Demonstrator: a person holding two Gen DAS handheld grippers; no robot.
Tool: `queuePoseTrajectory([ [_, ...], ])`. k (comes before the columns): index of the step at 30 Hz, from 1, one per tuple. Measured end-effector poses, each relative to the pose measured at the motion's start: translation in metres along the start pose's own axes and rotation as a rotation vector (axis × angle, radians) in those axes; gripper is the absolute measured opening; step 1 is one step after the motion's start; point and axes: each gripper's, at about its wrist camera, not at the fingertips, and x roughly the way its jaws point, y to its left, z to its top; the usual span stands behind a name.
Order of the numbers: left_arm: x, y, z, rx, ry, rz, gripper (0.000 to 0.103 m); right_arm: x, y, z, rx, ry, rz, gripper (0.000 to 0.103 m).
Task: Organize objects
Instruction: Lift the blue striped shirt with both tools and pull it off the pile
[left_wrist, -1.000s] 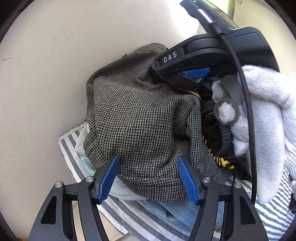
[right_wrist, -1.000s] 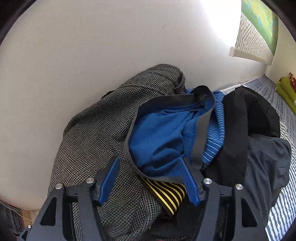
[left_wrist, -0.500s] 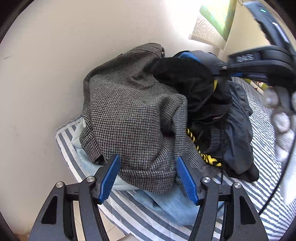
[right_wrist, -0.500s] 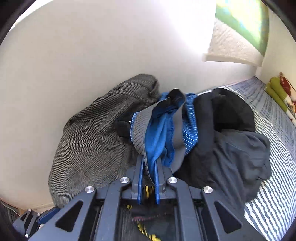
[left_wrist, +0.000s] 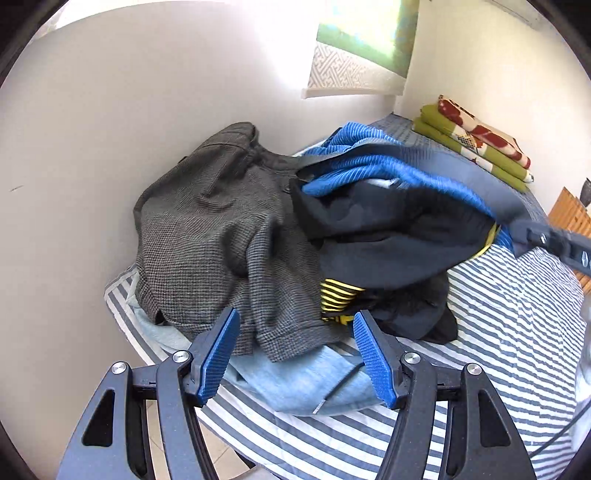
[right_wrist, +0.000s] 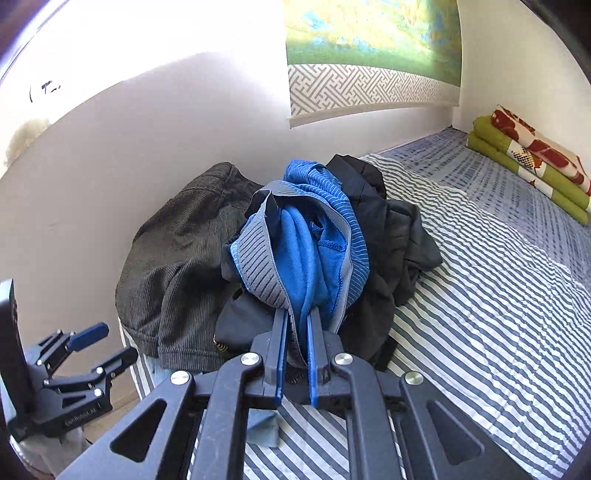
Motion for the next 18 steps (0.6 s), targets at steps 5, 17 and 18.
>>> queuePoseTrajectory([
  [5,-0.003,-0.021,0.001,0.039,0.016,-0.003,0.068,-0.033,-0.023,-0.046,0.009,0.023,-0.027,0.003],
  [17,0.015,-0.070,-0.004,0.153,0.061,-0.023,0.065,-0.091,-0.089,-0.119,0.079,0.023,-0.174,0.003],
  [18,0.017,-0.076,-0.007,0.170,0.068,-0.031,0.065,-0.099,-0.098,-0.130,0.081,0.032,-0.200,0.003],
])
